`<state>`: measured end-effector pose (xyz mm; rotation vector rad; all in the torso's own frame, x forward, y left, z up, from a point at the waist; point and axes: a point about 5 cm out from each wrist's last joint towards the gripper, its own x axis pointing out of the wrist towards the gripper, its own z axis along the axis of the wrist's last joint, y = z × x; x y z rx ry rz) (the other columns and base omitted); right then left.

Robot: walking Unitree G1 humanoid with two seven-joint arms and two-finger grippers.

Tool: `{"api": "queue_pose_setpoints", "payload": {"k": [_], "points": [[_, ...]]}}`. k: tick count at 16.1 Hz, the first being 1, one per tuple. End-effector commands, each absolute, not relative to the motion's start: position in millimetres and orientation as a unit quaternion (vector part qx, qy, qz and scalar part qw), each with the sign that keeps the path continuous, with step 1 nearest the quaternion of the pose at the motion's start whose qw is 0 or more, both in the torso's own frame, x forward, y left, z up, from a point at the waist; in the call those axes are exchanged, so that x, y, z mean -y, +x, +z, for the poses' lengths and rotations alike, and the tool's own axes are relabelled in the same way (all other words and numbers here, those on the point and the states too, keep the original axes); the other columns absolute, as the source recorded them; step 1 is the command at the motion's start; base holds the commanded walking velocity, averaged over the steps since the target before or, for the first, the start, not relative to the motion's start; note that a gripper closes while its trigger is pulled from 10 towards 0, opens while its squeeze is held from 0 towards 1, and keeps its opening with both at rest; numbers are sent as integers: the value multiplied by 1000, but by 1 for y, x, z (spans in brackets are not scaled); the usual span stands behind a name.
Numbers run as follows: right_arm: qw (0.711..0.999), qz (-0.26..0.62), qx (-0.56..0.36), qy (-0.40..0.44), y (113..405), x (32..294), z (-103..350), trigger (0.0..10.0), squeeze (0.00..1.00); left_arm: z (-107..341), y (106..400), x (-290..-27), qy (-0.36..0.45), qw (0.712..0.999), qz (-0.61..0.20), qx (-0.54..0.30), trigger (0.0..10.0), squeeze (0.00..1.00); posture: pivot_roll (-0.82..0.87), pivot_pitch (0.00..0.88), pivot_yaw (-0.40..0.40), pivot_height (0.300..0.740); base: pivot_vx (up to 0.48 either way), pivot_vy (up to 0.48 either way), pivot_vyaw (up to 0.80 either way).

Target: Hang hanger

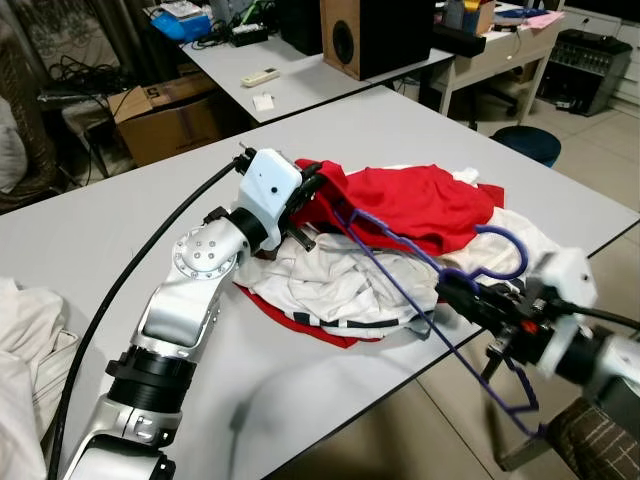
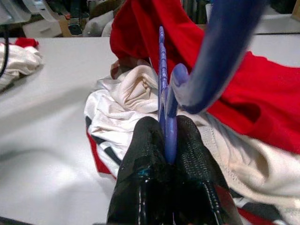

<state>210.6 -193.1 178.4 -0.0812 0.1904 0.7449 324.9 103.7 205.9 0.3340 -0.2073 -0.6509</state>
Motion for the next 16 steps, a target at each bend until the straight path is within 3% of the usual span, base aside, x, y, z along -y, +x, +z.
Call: {"api": "queue_pose_setpoints", "payload": {"k": [1, 3, 7, 12, 13, 14, 16], "points": [[927, 360, -87, -60, 216, 190, 180, 10000, 0, 209, 325, -101, 172, 927, -316, 104, 0, 0, -93, 0, 97, 740, 0, 0, 0], [946, 304, -91, -62, 230, 190, 178, 10000, 0, 213, 324, -99, 168, 927, -316, 112, 0, 0, -90, 0, 87, 740, 0, 0, 0], [962, 228, -115, 100, 238, 185, 168, 10000, 0, 225, 320, -104, 154, 931, -302, 137, 0, 0, -89, 0, 75, 740, 0, 0, 0], [930, 216, -131, 266, 234, 175, 161, 10000, 0, 236, 318, -105, 134, 934, -287, 166, 0, 0, -89, 0, 75, 740, 0, 0, 0], [916, 187, -101, 342, 238, 179, 170, 10000, 0, 229, 321, -108, 147, 939, -274, 146, 0, 0, -89, 0, 77, 740, 0, 0, 0], [916, 187, -101, 342, 238, 179, 170, 10000, 0, 229, 321, -108, 147, 939, -274, 146, 0, 0, -89, 0, 77, 740, 0, 0, 0], [894, 124, -71, 425, 242, 194, 180, 10000, 0, 217, 324, -114, 168, 944, -260, 117, 0, 0, -101, 0, 86, 740, 0, 0, 0]]}}
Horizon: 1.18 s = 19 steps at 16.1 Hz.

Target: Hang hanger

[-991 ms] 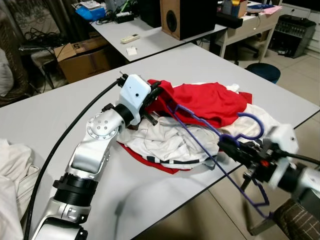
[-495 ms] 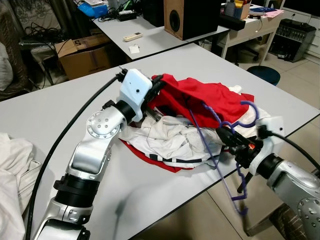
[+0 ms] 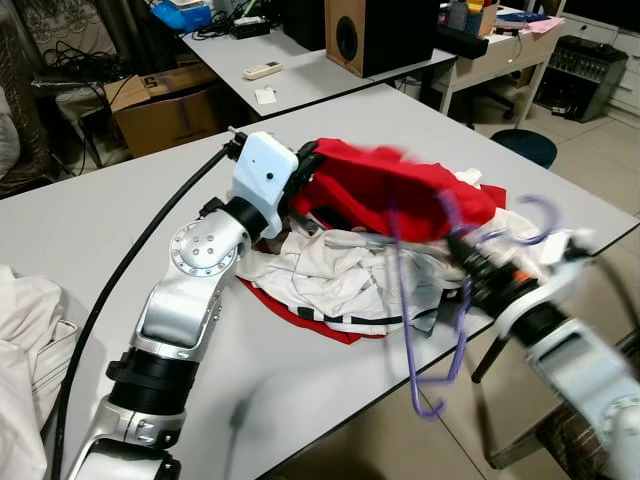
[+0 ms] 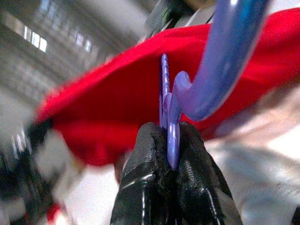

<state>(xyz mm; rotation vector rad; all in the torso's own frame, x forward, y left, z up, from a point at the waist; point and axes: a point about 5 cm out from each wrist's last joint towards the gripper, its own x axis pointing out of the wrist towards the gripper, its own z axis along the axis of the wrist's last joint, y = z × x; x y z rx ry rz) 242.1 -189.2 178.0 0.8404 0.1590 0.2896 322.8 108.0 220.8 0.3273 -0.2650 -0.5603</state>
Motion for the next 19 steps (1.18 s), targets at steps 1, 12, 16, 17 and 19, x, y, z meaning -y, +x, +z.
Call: {"api": "queue_pose_setpoints", "payload": {"k": [1, 12, 16, 17, 19], "points": [[885, 89, -63, 453, 244, 205, 181, 10000, 0, 213, 324, -116, 176, 943, -260, 107, 0, 0, -102, 0, 88, 740, 0, 0, 0], [749, -88, 33, 655, 323, 269, 220, 10000, 0, 158, 297, -100, 268, 855, -444, -4, 0, 0, -100, 0, 105, 740, 0, 0, 0], [767, -102, 13, 633, 341, 264, 219, 10000, 0, 174, 270, -85, 165, 825, -541, 14, 0, 0, -80, 0, 86, 740, 0, 0, 0], [767, -102, 12, 634, 342, 263, 219, 10000, 0, 176, 268, -84, 151, 822, -548, 13, 0, 0, -80, 0, 86, 740, 0, 0, 0], [768, -106, 7, 631, 348, 259, 218, 10000, 0, 184, 255, -69, 106, 802, -587, 18, 0, 0, -76, 0, 90, 740, 0, 0, 0]]}}
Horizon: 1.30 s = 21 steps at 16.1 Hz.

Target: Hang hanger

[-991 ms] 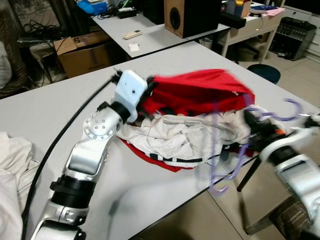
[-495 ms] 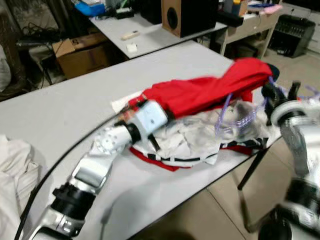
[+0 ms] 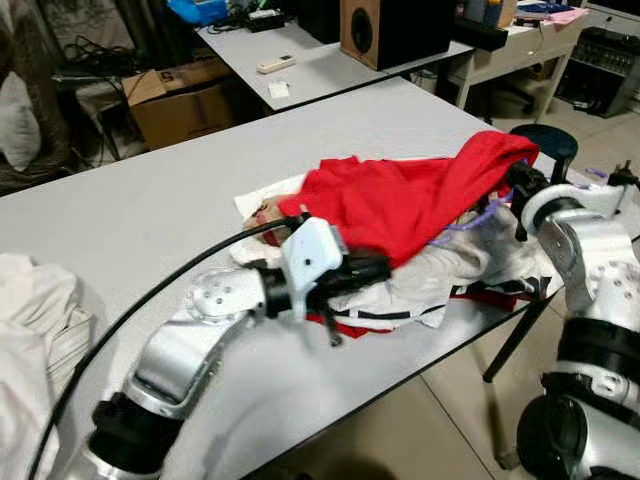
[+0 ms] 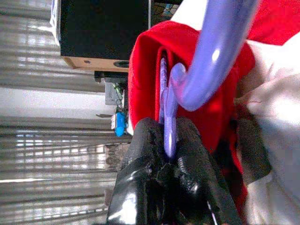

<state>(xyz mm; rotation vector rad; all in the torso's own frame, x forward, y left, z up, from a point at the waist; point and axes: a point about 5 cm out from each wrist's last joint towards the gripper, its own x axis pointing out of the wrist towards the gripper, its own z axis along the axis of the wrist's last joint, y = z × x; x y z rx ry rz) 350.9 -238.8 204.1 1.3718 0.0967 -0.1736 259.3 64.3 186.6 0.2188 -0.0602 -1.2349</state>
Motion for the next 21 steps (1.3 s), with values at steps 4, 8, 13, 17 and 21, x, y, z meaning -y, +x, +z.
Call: {"api": "queue_pose_setpoints", "payload": {"k": [4, 8, 13, 17, 21], "points": [[762, -107, 10, 639, 355, 254, 219, 10000, 0, 188, 241, -46, 65, 756, -652, 3, 0, 0, -76, 1, 95, 740, 0, 0, 0], [797, -89, -24, 597, 358, 234, 213, 10000, 0, 217, 259, -23, -6, 772, -633, 58, 0, 0, -74, 0, 87, 740, 0, 0, 0], [834, -52, -67, 546, 342, 218, 196, 10000, 0, 262, 319, -31, -45, 853, -506, 120, 0, 0, -81, 0, 106, 740, 0, 0, 0], [846, 9, -61, 529, 316, 215, 206, 10000, 0, 240, 354, -56, 32, 920, -385, 69, 1569, 0, -93, 0, 125, 740, 0, 0, 0], [848, 26, -34, 529, 310, 217, 220, 10000, 0, 208, 345, -49, 74, 896, -439, 10, 10000, 1000, -92, 0, 130, 740, 0, 0, 0]]}}
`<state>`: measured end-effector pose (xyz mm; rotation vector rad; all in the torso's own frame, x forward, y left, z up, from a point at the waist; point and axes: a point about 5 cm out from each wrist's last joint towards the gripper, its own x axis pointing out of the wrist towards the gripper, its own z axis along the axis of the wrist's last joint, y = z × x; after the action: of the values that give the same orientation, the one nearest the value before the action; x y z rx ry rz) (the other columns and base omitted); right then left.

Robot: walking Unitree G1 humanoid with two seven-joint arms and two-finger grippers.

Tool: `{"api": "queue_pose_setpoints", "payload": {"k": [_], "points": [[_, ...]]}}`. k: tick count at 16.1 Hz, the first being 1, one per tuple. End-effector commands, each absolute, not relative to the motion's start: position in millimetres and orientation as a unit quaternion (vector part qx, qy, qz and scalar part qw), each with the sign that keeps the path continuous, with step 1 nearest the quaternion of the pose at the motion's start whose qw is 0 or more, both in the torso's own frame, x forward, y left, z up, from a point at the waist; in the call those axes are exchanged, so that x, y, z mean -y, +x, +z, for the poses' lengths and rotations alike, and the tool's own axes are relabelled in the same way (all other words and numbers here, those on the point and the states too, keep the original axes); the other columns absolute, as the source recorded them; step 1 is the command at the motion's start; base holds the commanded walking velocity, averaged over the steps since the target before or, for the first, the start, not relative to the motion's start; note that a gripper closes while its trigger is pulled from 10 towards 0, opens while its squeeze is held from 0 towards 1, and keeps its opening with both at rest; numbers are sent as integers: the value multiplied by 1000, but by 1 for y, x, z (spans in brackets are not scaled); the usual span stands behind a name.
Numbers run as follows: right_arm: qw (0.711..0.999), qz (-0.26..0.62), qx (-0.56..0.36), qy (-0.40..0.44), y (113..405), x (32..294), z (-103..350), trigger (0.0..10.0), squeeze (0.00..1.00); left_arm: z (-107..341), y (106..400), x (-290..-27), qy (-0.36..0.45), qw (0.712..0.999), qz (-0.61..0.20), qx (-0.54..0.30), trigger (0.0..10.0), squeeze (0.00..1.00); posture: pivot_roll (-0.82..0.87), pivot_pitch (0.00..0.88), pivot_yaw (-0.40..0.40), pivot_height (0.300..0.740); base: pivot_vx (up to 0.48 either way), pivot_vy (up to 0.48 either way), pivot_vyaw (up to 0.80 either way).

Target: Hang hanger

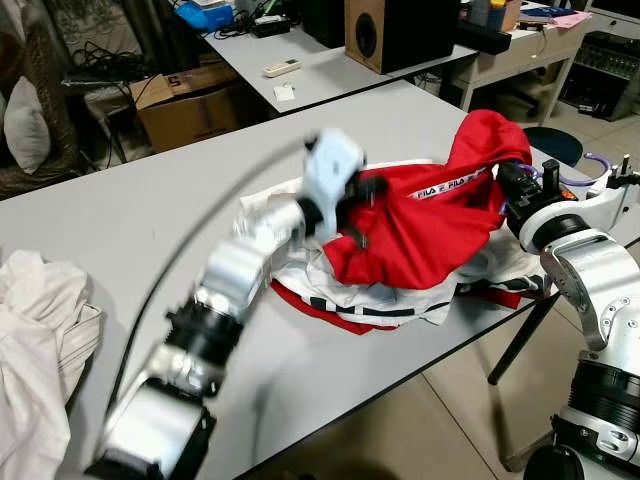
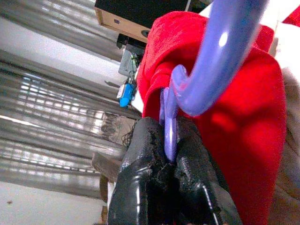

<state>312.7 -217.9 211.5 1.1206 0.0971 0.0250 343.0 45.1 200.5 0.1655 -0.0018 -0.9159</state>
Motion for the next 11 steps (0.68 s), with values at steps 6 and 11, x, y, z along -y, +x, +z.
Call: {"api": "queue_pose_setpoints", "payload": {"k": [6, 11], "points": [[904, 41, -21, 426, 305, 229, 234, 10000, 0, 230, 355, -125, 43, 915, -401, 14, 10000, 0, -35, 0, 102, 740, 0, 0, 0], [942, 132, -45, 307, 289, 211, 243, 10000, 0, 214, 330, -172, 78, 951, -300, -2, 10000, 0, -23, 0, 80, 740, 0, 0, 0]]}}
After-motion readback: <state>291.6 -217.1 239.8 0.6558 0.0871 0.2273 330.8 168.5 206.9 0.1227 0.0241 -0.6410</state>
